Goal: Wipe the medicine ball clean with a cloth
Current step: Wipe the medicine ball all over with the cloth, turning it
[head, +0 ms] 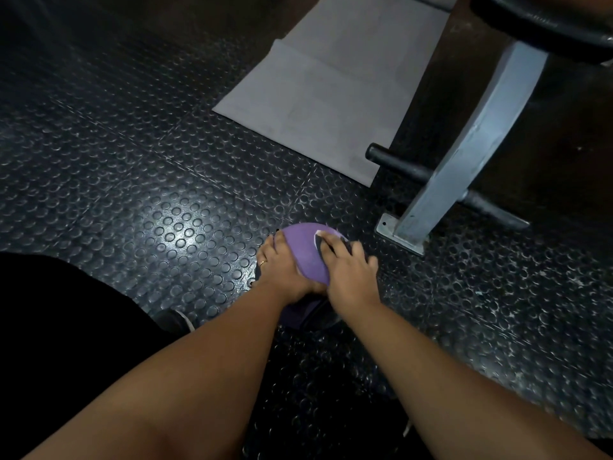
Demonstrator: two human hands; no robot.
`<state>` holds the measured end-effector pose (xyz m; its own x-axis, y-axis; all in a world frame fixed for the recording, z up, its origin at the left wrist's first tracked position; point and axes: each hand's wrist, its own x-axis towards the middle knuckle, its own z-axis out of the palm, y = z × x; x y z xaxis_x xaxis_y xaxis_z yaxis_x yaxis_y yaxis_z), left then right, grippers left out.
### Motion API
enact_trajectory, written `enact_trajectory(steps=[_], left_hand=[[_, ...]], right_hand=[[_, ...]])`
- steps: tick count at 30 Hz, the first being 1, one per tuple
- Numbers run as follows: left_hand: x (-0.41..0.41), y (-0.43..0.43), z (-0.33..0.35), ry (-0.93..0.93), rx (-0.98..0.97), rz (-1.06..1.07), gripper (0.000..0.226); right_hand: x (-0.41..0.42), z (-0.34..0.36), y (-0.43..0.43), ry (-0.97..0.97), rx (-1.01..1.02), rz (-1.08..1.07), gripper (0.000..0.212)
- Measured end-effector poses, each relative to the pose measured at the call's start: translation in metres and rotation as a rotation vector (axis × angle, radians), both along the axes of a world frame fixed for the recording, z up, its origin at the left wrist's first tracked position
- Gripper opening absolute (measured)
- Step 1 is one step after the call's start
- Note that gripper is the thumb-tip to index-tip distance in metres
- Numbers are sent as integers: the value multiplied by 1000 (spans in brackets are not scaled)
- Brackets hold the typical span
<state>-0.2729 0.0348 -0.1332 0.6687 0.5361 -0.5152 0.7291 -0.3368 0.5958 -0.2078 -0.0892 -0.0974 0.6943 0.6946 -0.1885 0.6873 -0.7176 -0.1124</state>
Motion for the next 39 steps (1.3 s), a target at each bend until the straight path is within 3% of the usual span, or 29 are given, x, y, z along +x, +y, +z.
enact_trajectory(steps=[5, 9, 12, 14, 18, 20, 23, 33, 39], left_hand=[[-3, 0, 0, -9, -7, -25, 160], [-4, 1, 5, -11, -15, -40, 161], [-10, -1, 12, 2, -15, -95, 157], [-12, -4, 18, 46, 58, -186, 154], [-3, -14, 28, 127, 226, -405, 153], [1, -13, 28, 150, 243, -429, 155], [4, -6, 26, 172, 266, -459, 158], [12, 10, 24, 201, 166, -420, 166], [19, 26, 26, 208, 129, -437, 162]], right_hand=[[-36, -6, -48, -31, 64, -21, 80], [-40, -2, -68, 24, 44, -131, 70], [-32, 2, -71, 114, 295, -320, 73], [-22, 12, -64, 194, 518, -444, 63], [-5, 28, -50, 238, 691, -599, 38], [-2, 27, -42, 249, 741, -552, 35], [7, 8, -26, 219, 653, -412, 37], [57, -31, 23, 283, 464, -399, 33], [8, -24, 1, 238, 675, -309, 33]])
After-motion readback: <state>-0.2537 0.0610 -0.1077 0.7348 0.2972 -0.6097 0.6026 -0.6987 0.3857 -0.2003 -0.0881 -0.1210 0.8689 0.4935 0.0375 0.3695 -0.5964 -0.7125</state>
